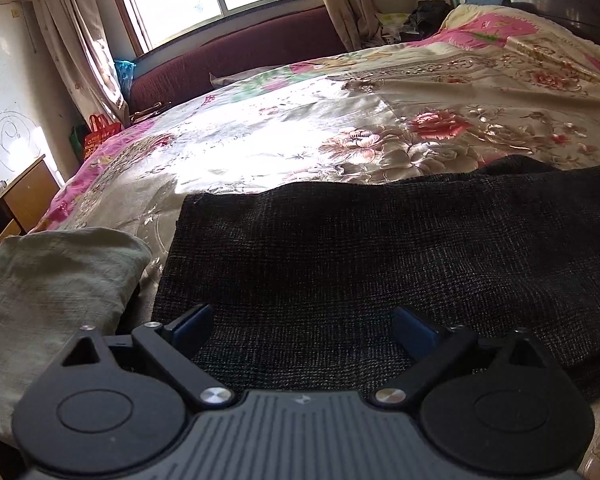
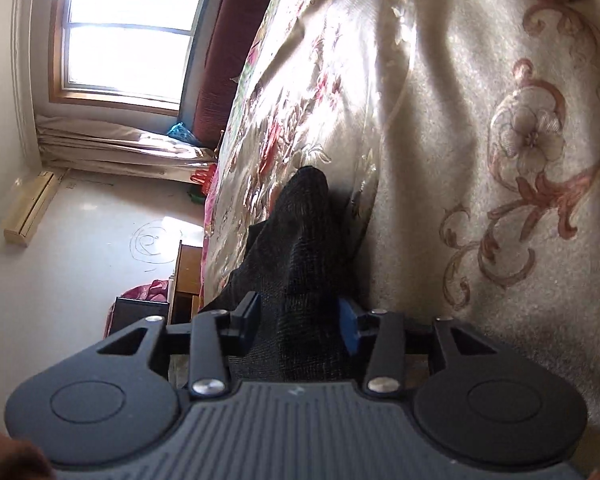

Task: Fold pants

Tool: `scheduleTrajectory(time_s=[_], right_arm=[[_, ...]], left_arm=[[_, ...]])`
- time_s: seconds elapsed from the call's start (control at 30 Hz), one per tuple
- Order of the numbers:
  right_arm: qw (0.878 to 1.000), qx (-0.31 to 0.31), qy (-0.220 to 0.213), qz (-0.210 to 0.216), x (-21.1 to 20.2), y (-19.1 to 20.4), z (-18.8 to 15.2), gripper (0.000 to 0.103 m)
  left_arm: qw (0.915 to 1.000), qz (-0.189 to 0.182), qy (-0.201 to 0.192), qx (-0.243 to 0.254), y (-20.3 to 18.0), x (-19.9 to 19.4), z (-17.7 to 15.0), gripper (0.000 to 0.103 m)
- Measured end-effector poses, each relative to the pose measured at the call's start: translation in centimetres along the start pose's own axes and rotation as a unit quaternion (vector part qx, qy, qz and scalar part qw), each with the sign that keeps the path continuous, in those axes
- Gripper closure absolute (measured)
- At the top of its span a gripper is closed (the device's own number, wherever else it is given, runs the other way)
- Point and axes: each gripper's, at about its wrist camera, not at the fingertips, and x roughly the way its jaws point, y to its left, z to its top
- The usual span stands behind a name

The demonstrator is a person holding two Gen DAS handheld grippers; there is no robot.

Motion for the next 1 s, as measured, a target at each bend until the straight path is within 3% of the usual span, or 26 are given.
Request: scheduleTrajectory(time_s=[0.23, 0.37, 0.47, 0.6, 0.73, 0.8, 0.87, 1.0], right_arm=[[0.998, -0.026, 0.054, 0.003, 0.1, 0.5, 0.4, 0.059], [0.989, -0.104, 0.082, -0.065, 0.3, 2.0, 0.0, 0.063], [0.980, -0.162, 0.064, -0.101, 1.7, 3.7, -0.5, 0.066], [0.991, -0.110, 0.055, -0.057, 4.5, 3.5, 0.1, 0.062], [0.990, -0.119, 0.072, 0.016, 3.6, 5.2, -1.4, 0.063], [0.993, -0.098, 0.068, -0.008, 4.4, 3.8, -1.2, 0.064], [0.995, -0.059, 0.068, -0.046, 6.4, 2.0, -0.8, 0.083], [0.999, -0.024, 0.034, -0.010, 5.6, 2.1, -0.9, 0.088]], left_arm=[[0.9999, -0.009, 0.005, -0.002, 0.2, 0.3, 0.0, 0.000], [0.9999, -0.011, 0.003, 0.002, 0.1, 0.1, 0.0, 0.000], [1.0000, -0.009, 0.000, 0.001, -0.2, 0.1, -0.1, 0.000], [0.9999, -0.014, -0.001, -0.003, -0.4, 0.0, 0.1, 0.000], [0.9996, -0.016, -0.005, 0.021, -0.8, -0.4, 0.0, 0.000], [0.9995, -0.017, -0.004, 0.027, -0.9, -0.3, -0.1, 0.000], [0.9995, -0.014, 0.004, 0.027, -1.1, -0.1, 0.1, 0.000], [0.9992, -0.004, 0.026, 0.031, -2.1, 0.0, 0.6, 0.000]])
